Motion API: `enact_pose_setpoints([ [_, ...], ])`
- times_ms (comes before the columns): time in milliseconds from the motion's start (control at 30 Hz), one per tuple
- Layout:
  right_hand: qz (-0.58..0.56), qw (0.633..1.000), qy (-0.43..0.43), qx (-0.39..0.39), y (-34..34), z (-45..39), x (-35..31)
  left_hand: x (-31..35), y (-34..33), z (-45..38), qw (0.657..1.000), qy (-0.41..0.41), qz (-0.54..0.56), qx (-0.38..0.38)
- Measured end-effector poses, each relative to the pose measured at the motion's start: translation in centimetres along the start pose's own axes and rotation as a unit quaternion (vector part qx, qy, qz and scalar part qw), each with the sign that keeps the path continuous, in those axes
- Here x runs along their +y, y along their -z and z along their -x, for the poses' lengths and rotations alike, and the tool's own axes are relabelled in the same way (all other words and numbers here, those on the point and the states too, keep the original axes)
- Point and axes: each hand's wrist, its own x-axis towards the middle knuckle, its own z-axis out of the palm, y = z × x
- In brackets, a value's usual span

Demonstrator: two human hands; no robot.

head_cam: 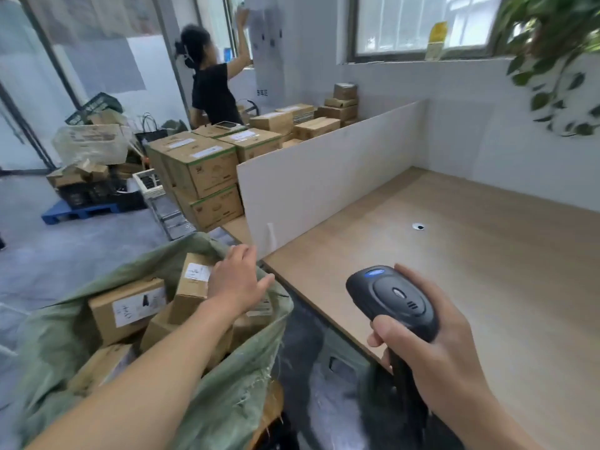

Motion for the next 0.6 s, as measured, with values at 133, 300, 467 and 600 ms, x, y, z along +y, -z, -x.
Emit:
enact_pose_setpoints([
  [133, 0.007, 0.998, 0.002, 0.066, 8.9, 5.4, -1.9, 11.6, 0.4, 3.1, 0.996, -0.085, 0.008, 0.004],
  [300, 0.026, 0.986, 0.009, 0.164, 18.7, 11.7, -4.6, 25.7, 1.1, 8.1, 0.982, -0.186, 0.023, -0.006],
  [467, 0.036, 0.964, 0.013, 0.264, 26.2, 17.0, -6.7, 37.4, 1.3, 11.8, 0.957, -0.289, 0.035, -0.013],
  [600, 0.043, 0.941, 0.014, 0.335, 30.7, 20.9, -8.0, 45.9, 0.6, 14.2, 0.928, -0.367, 0.058, -0.029],
])
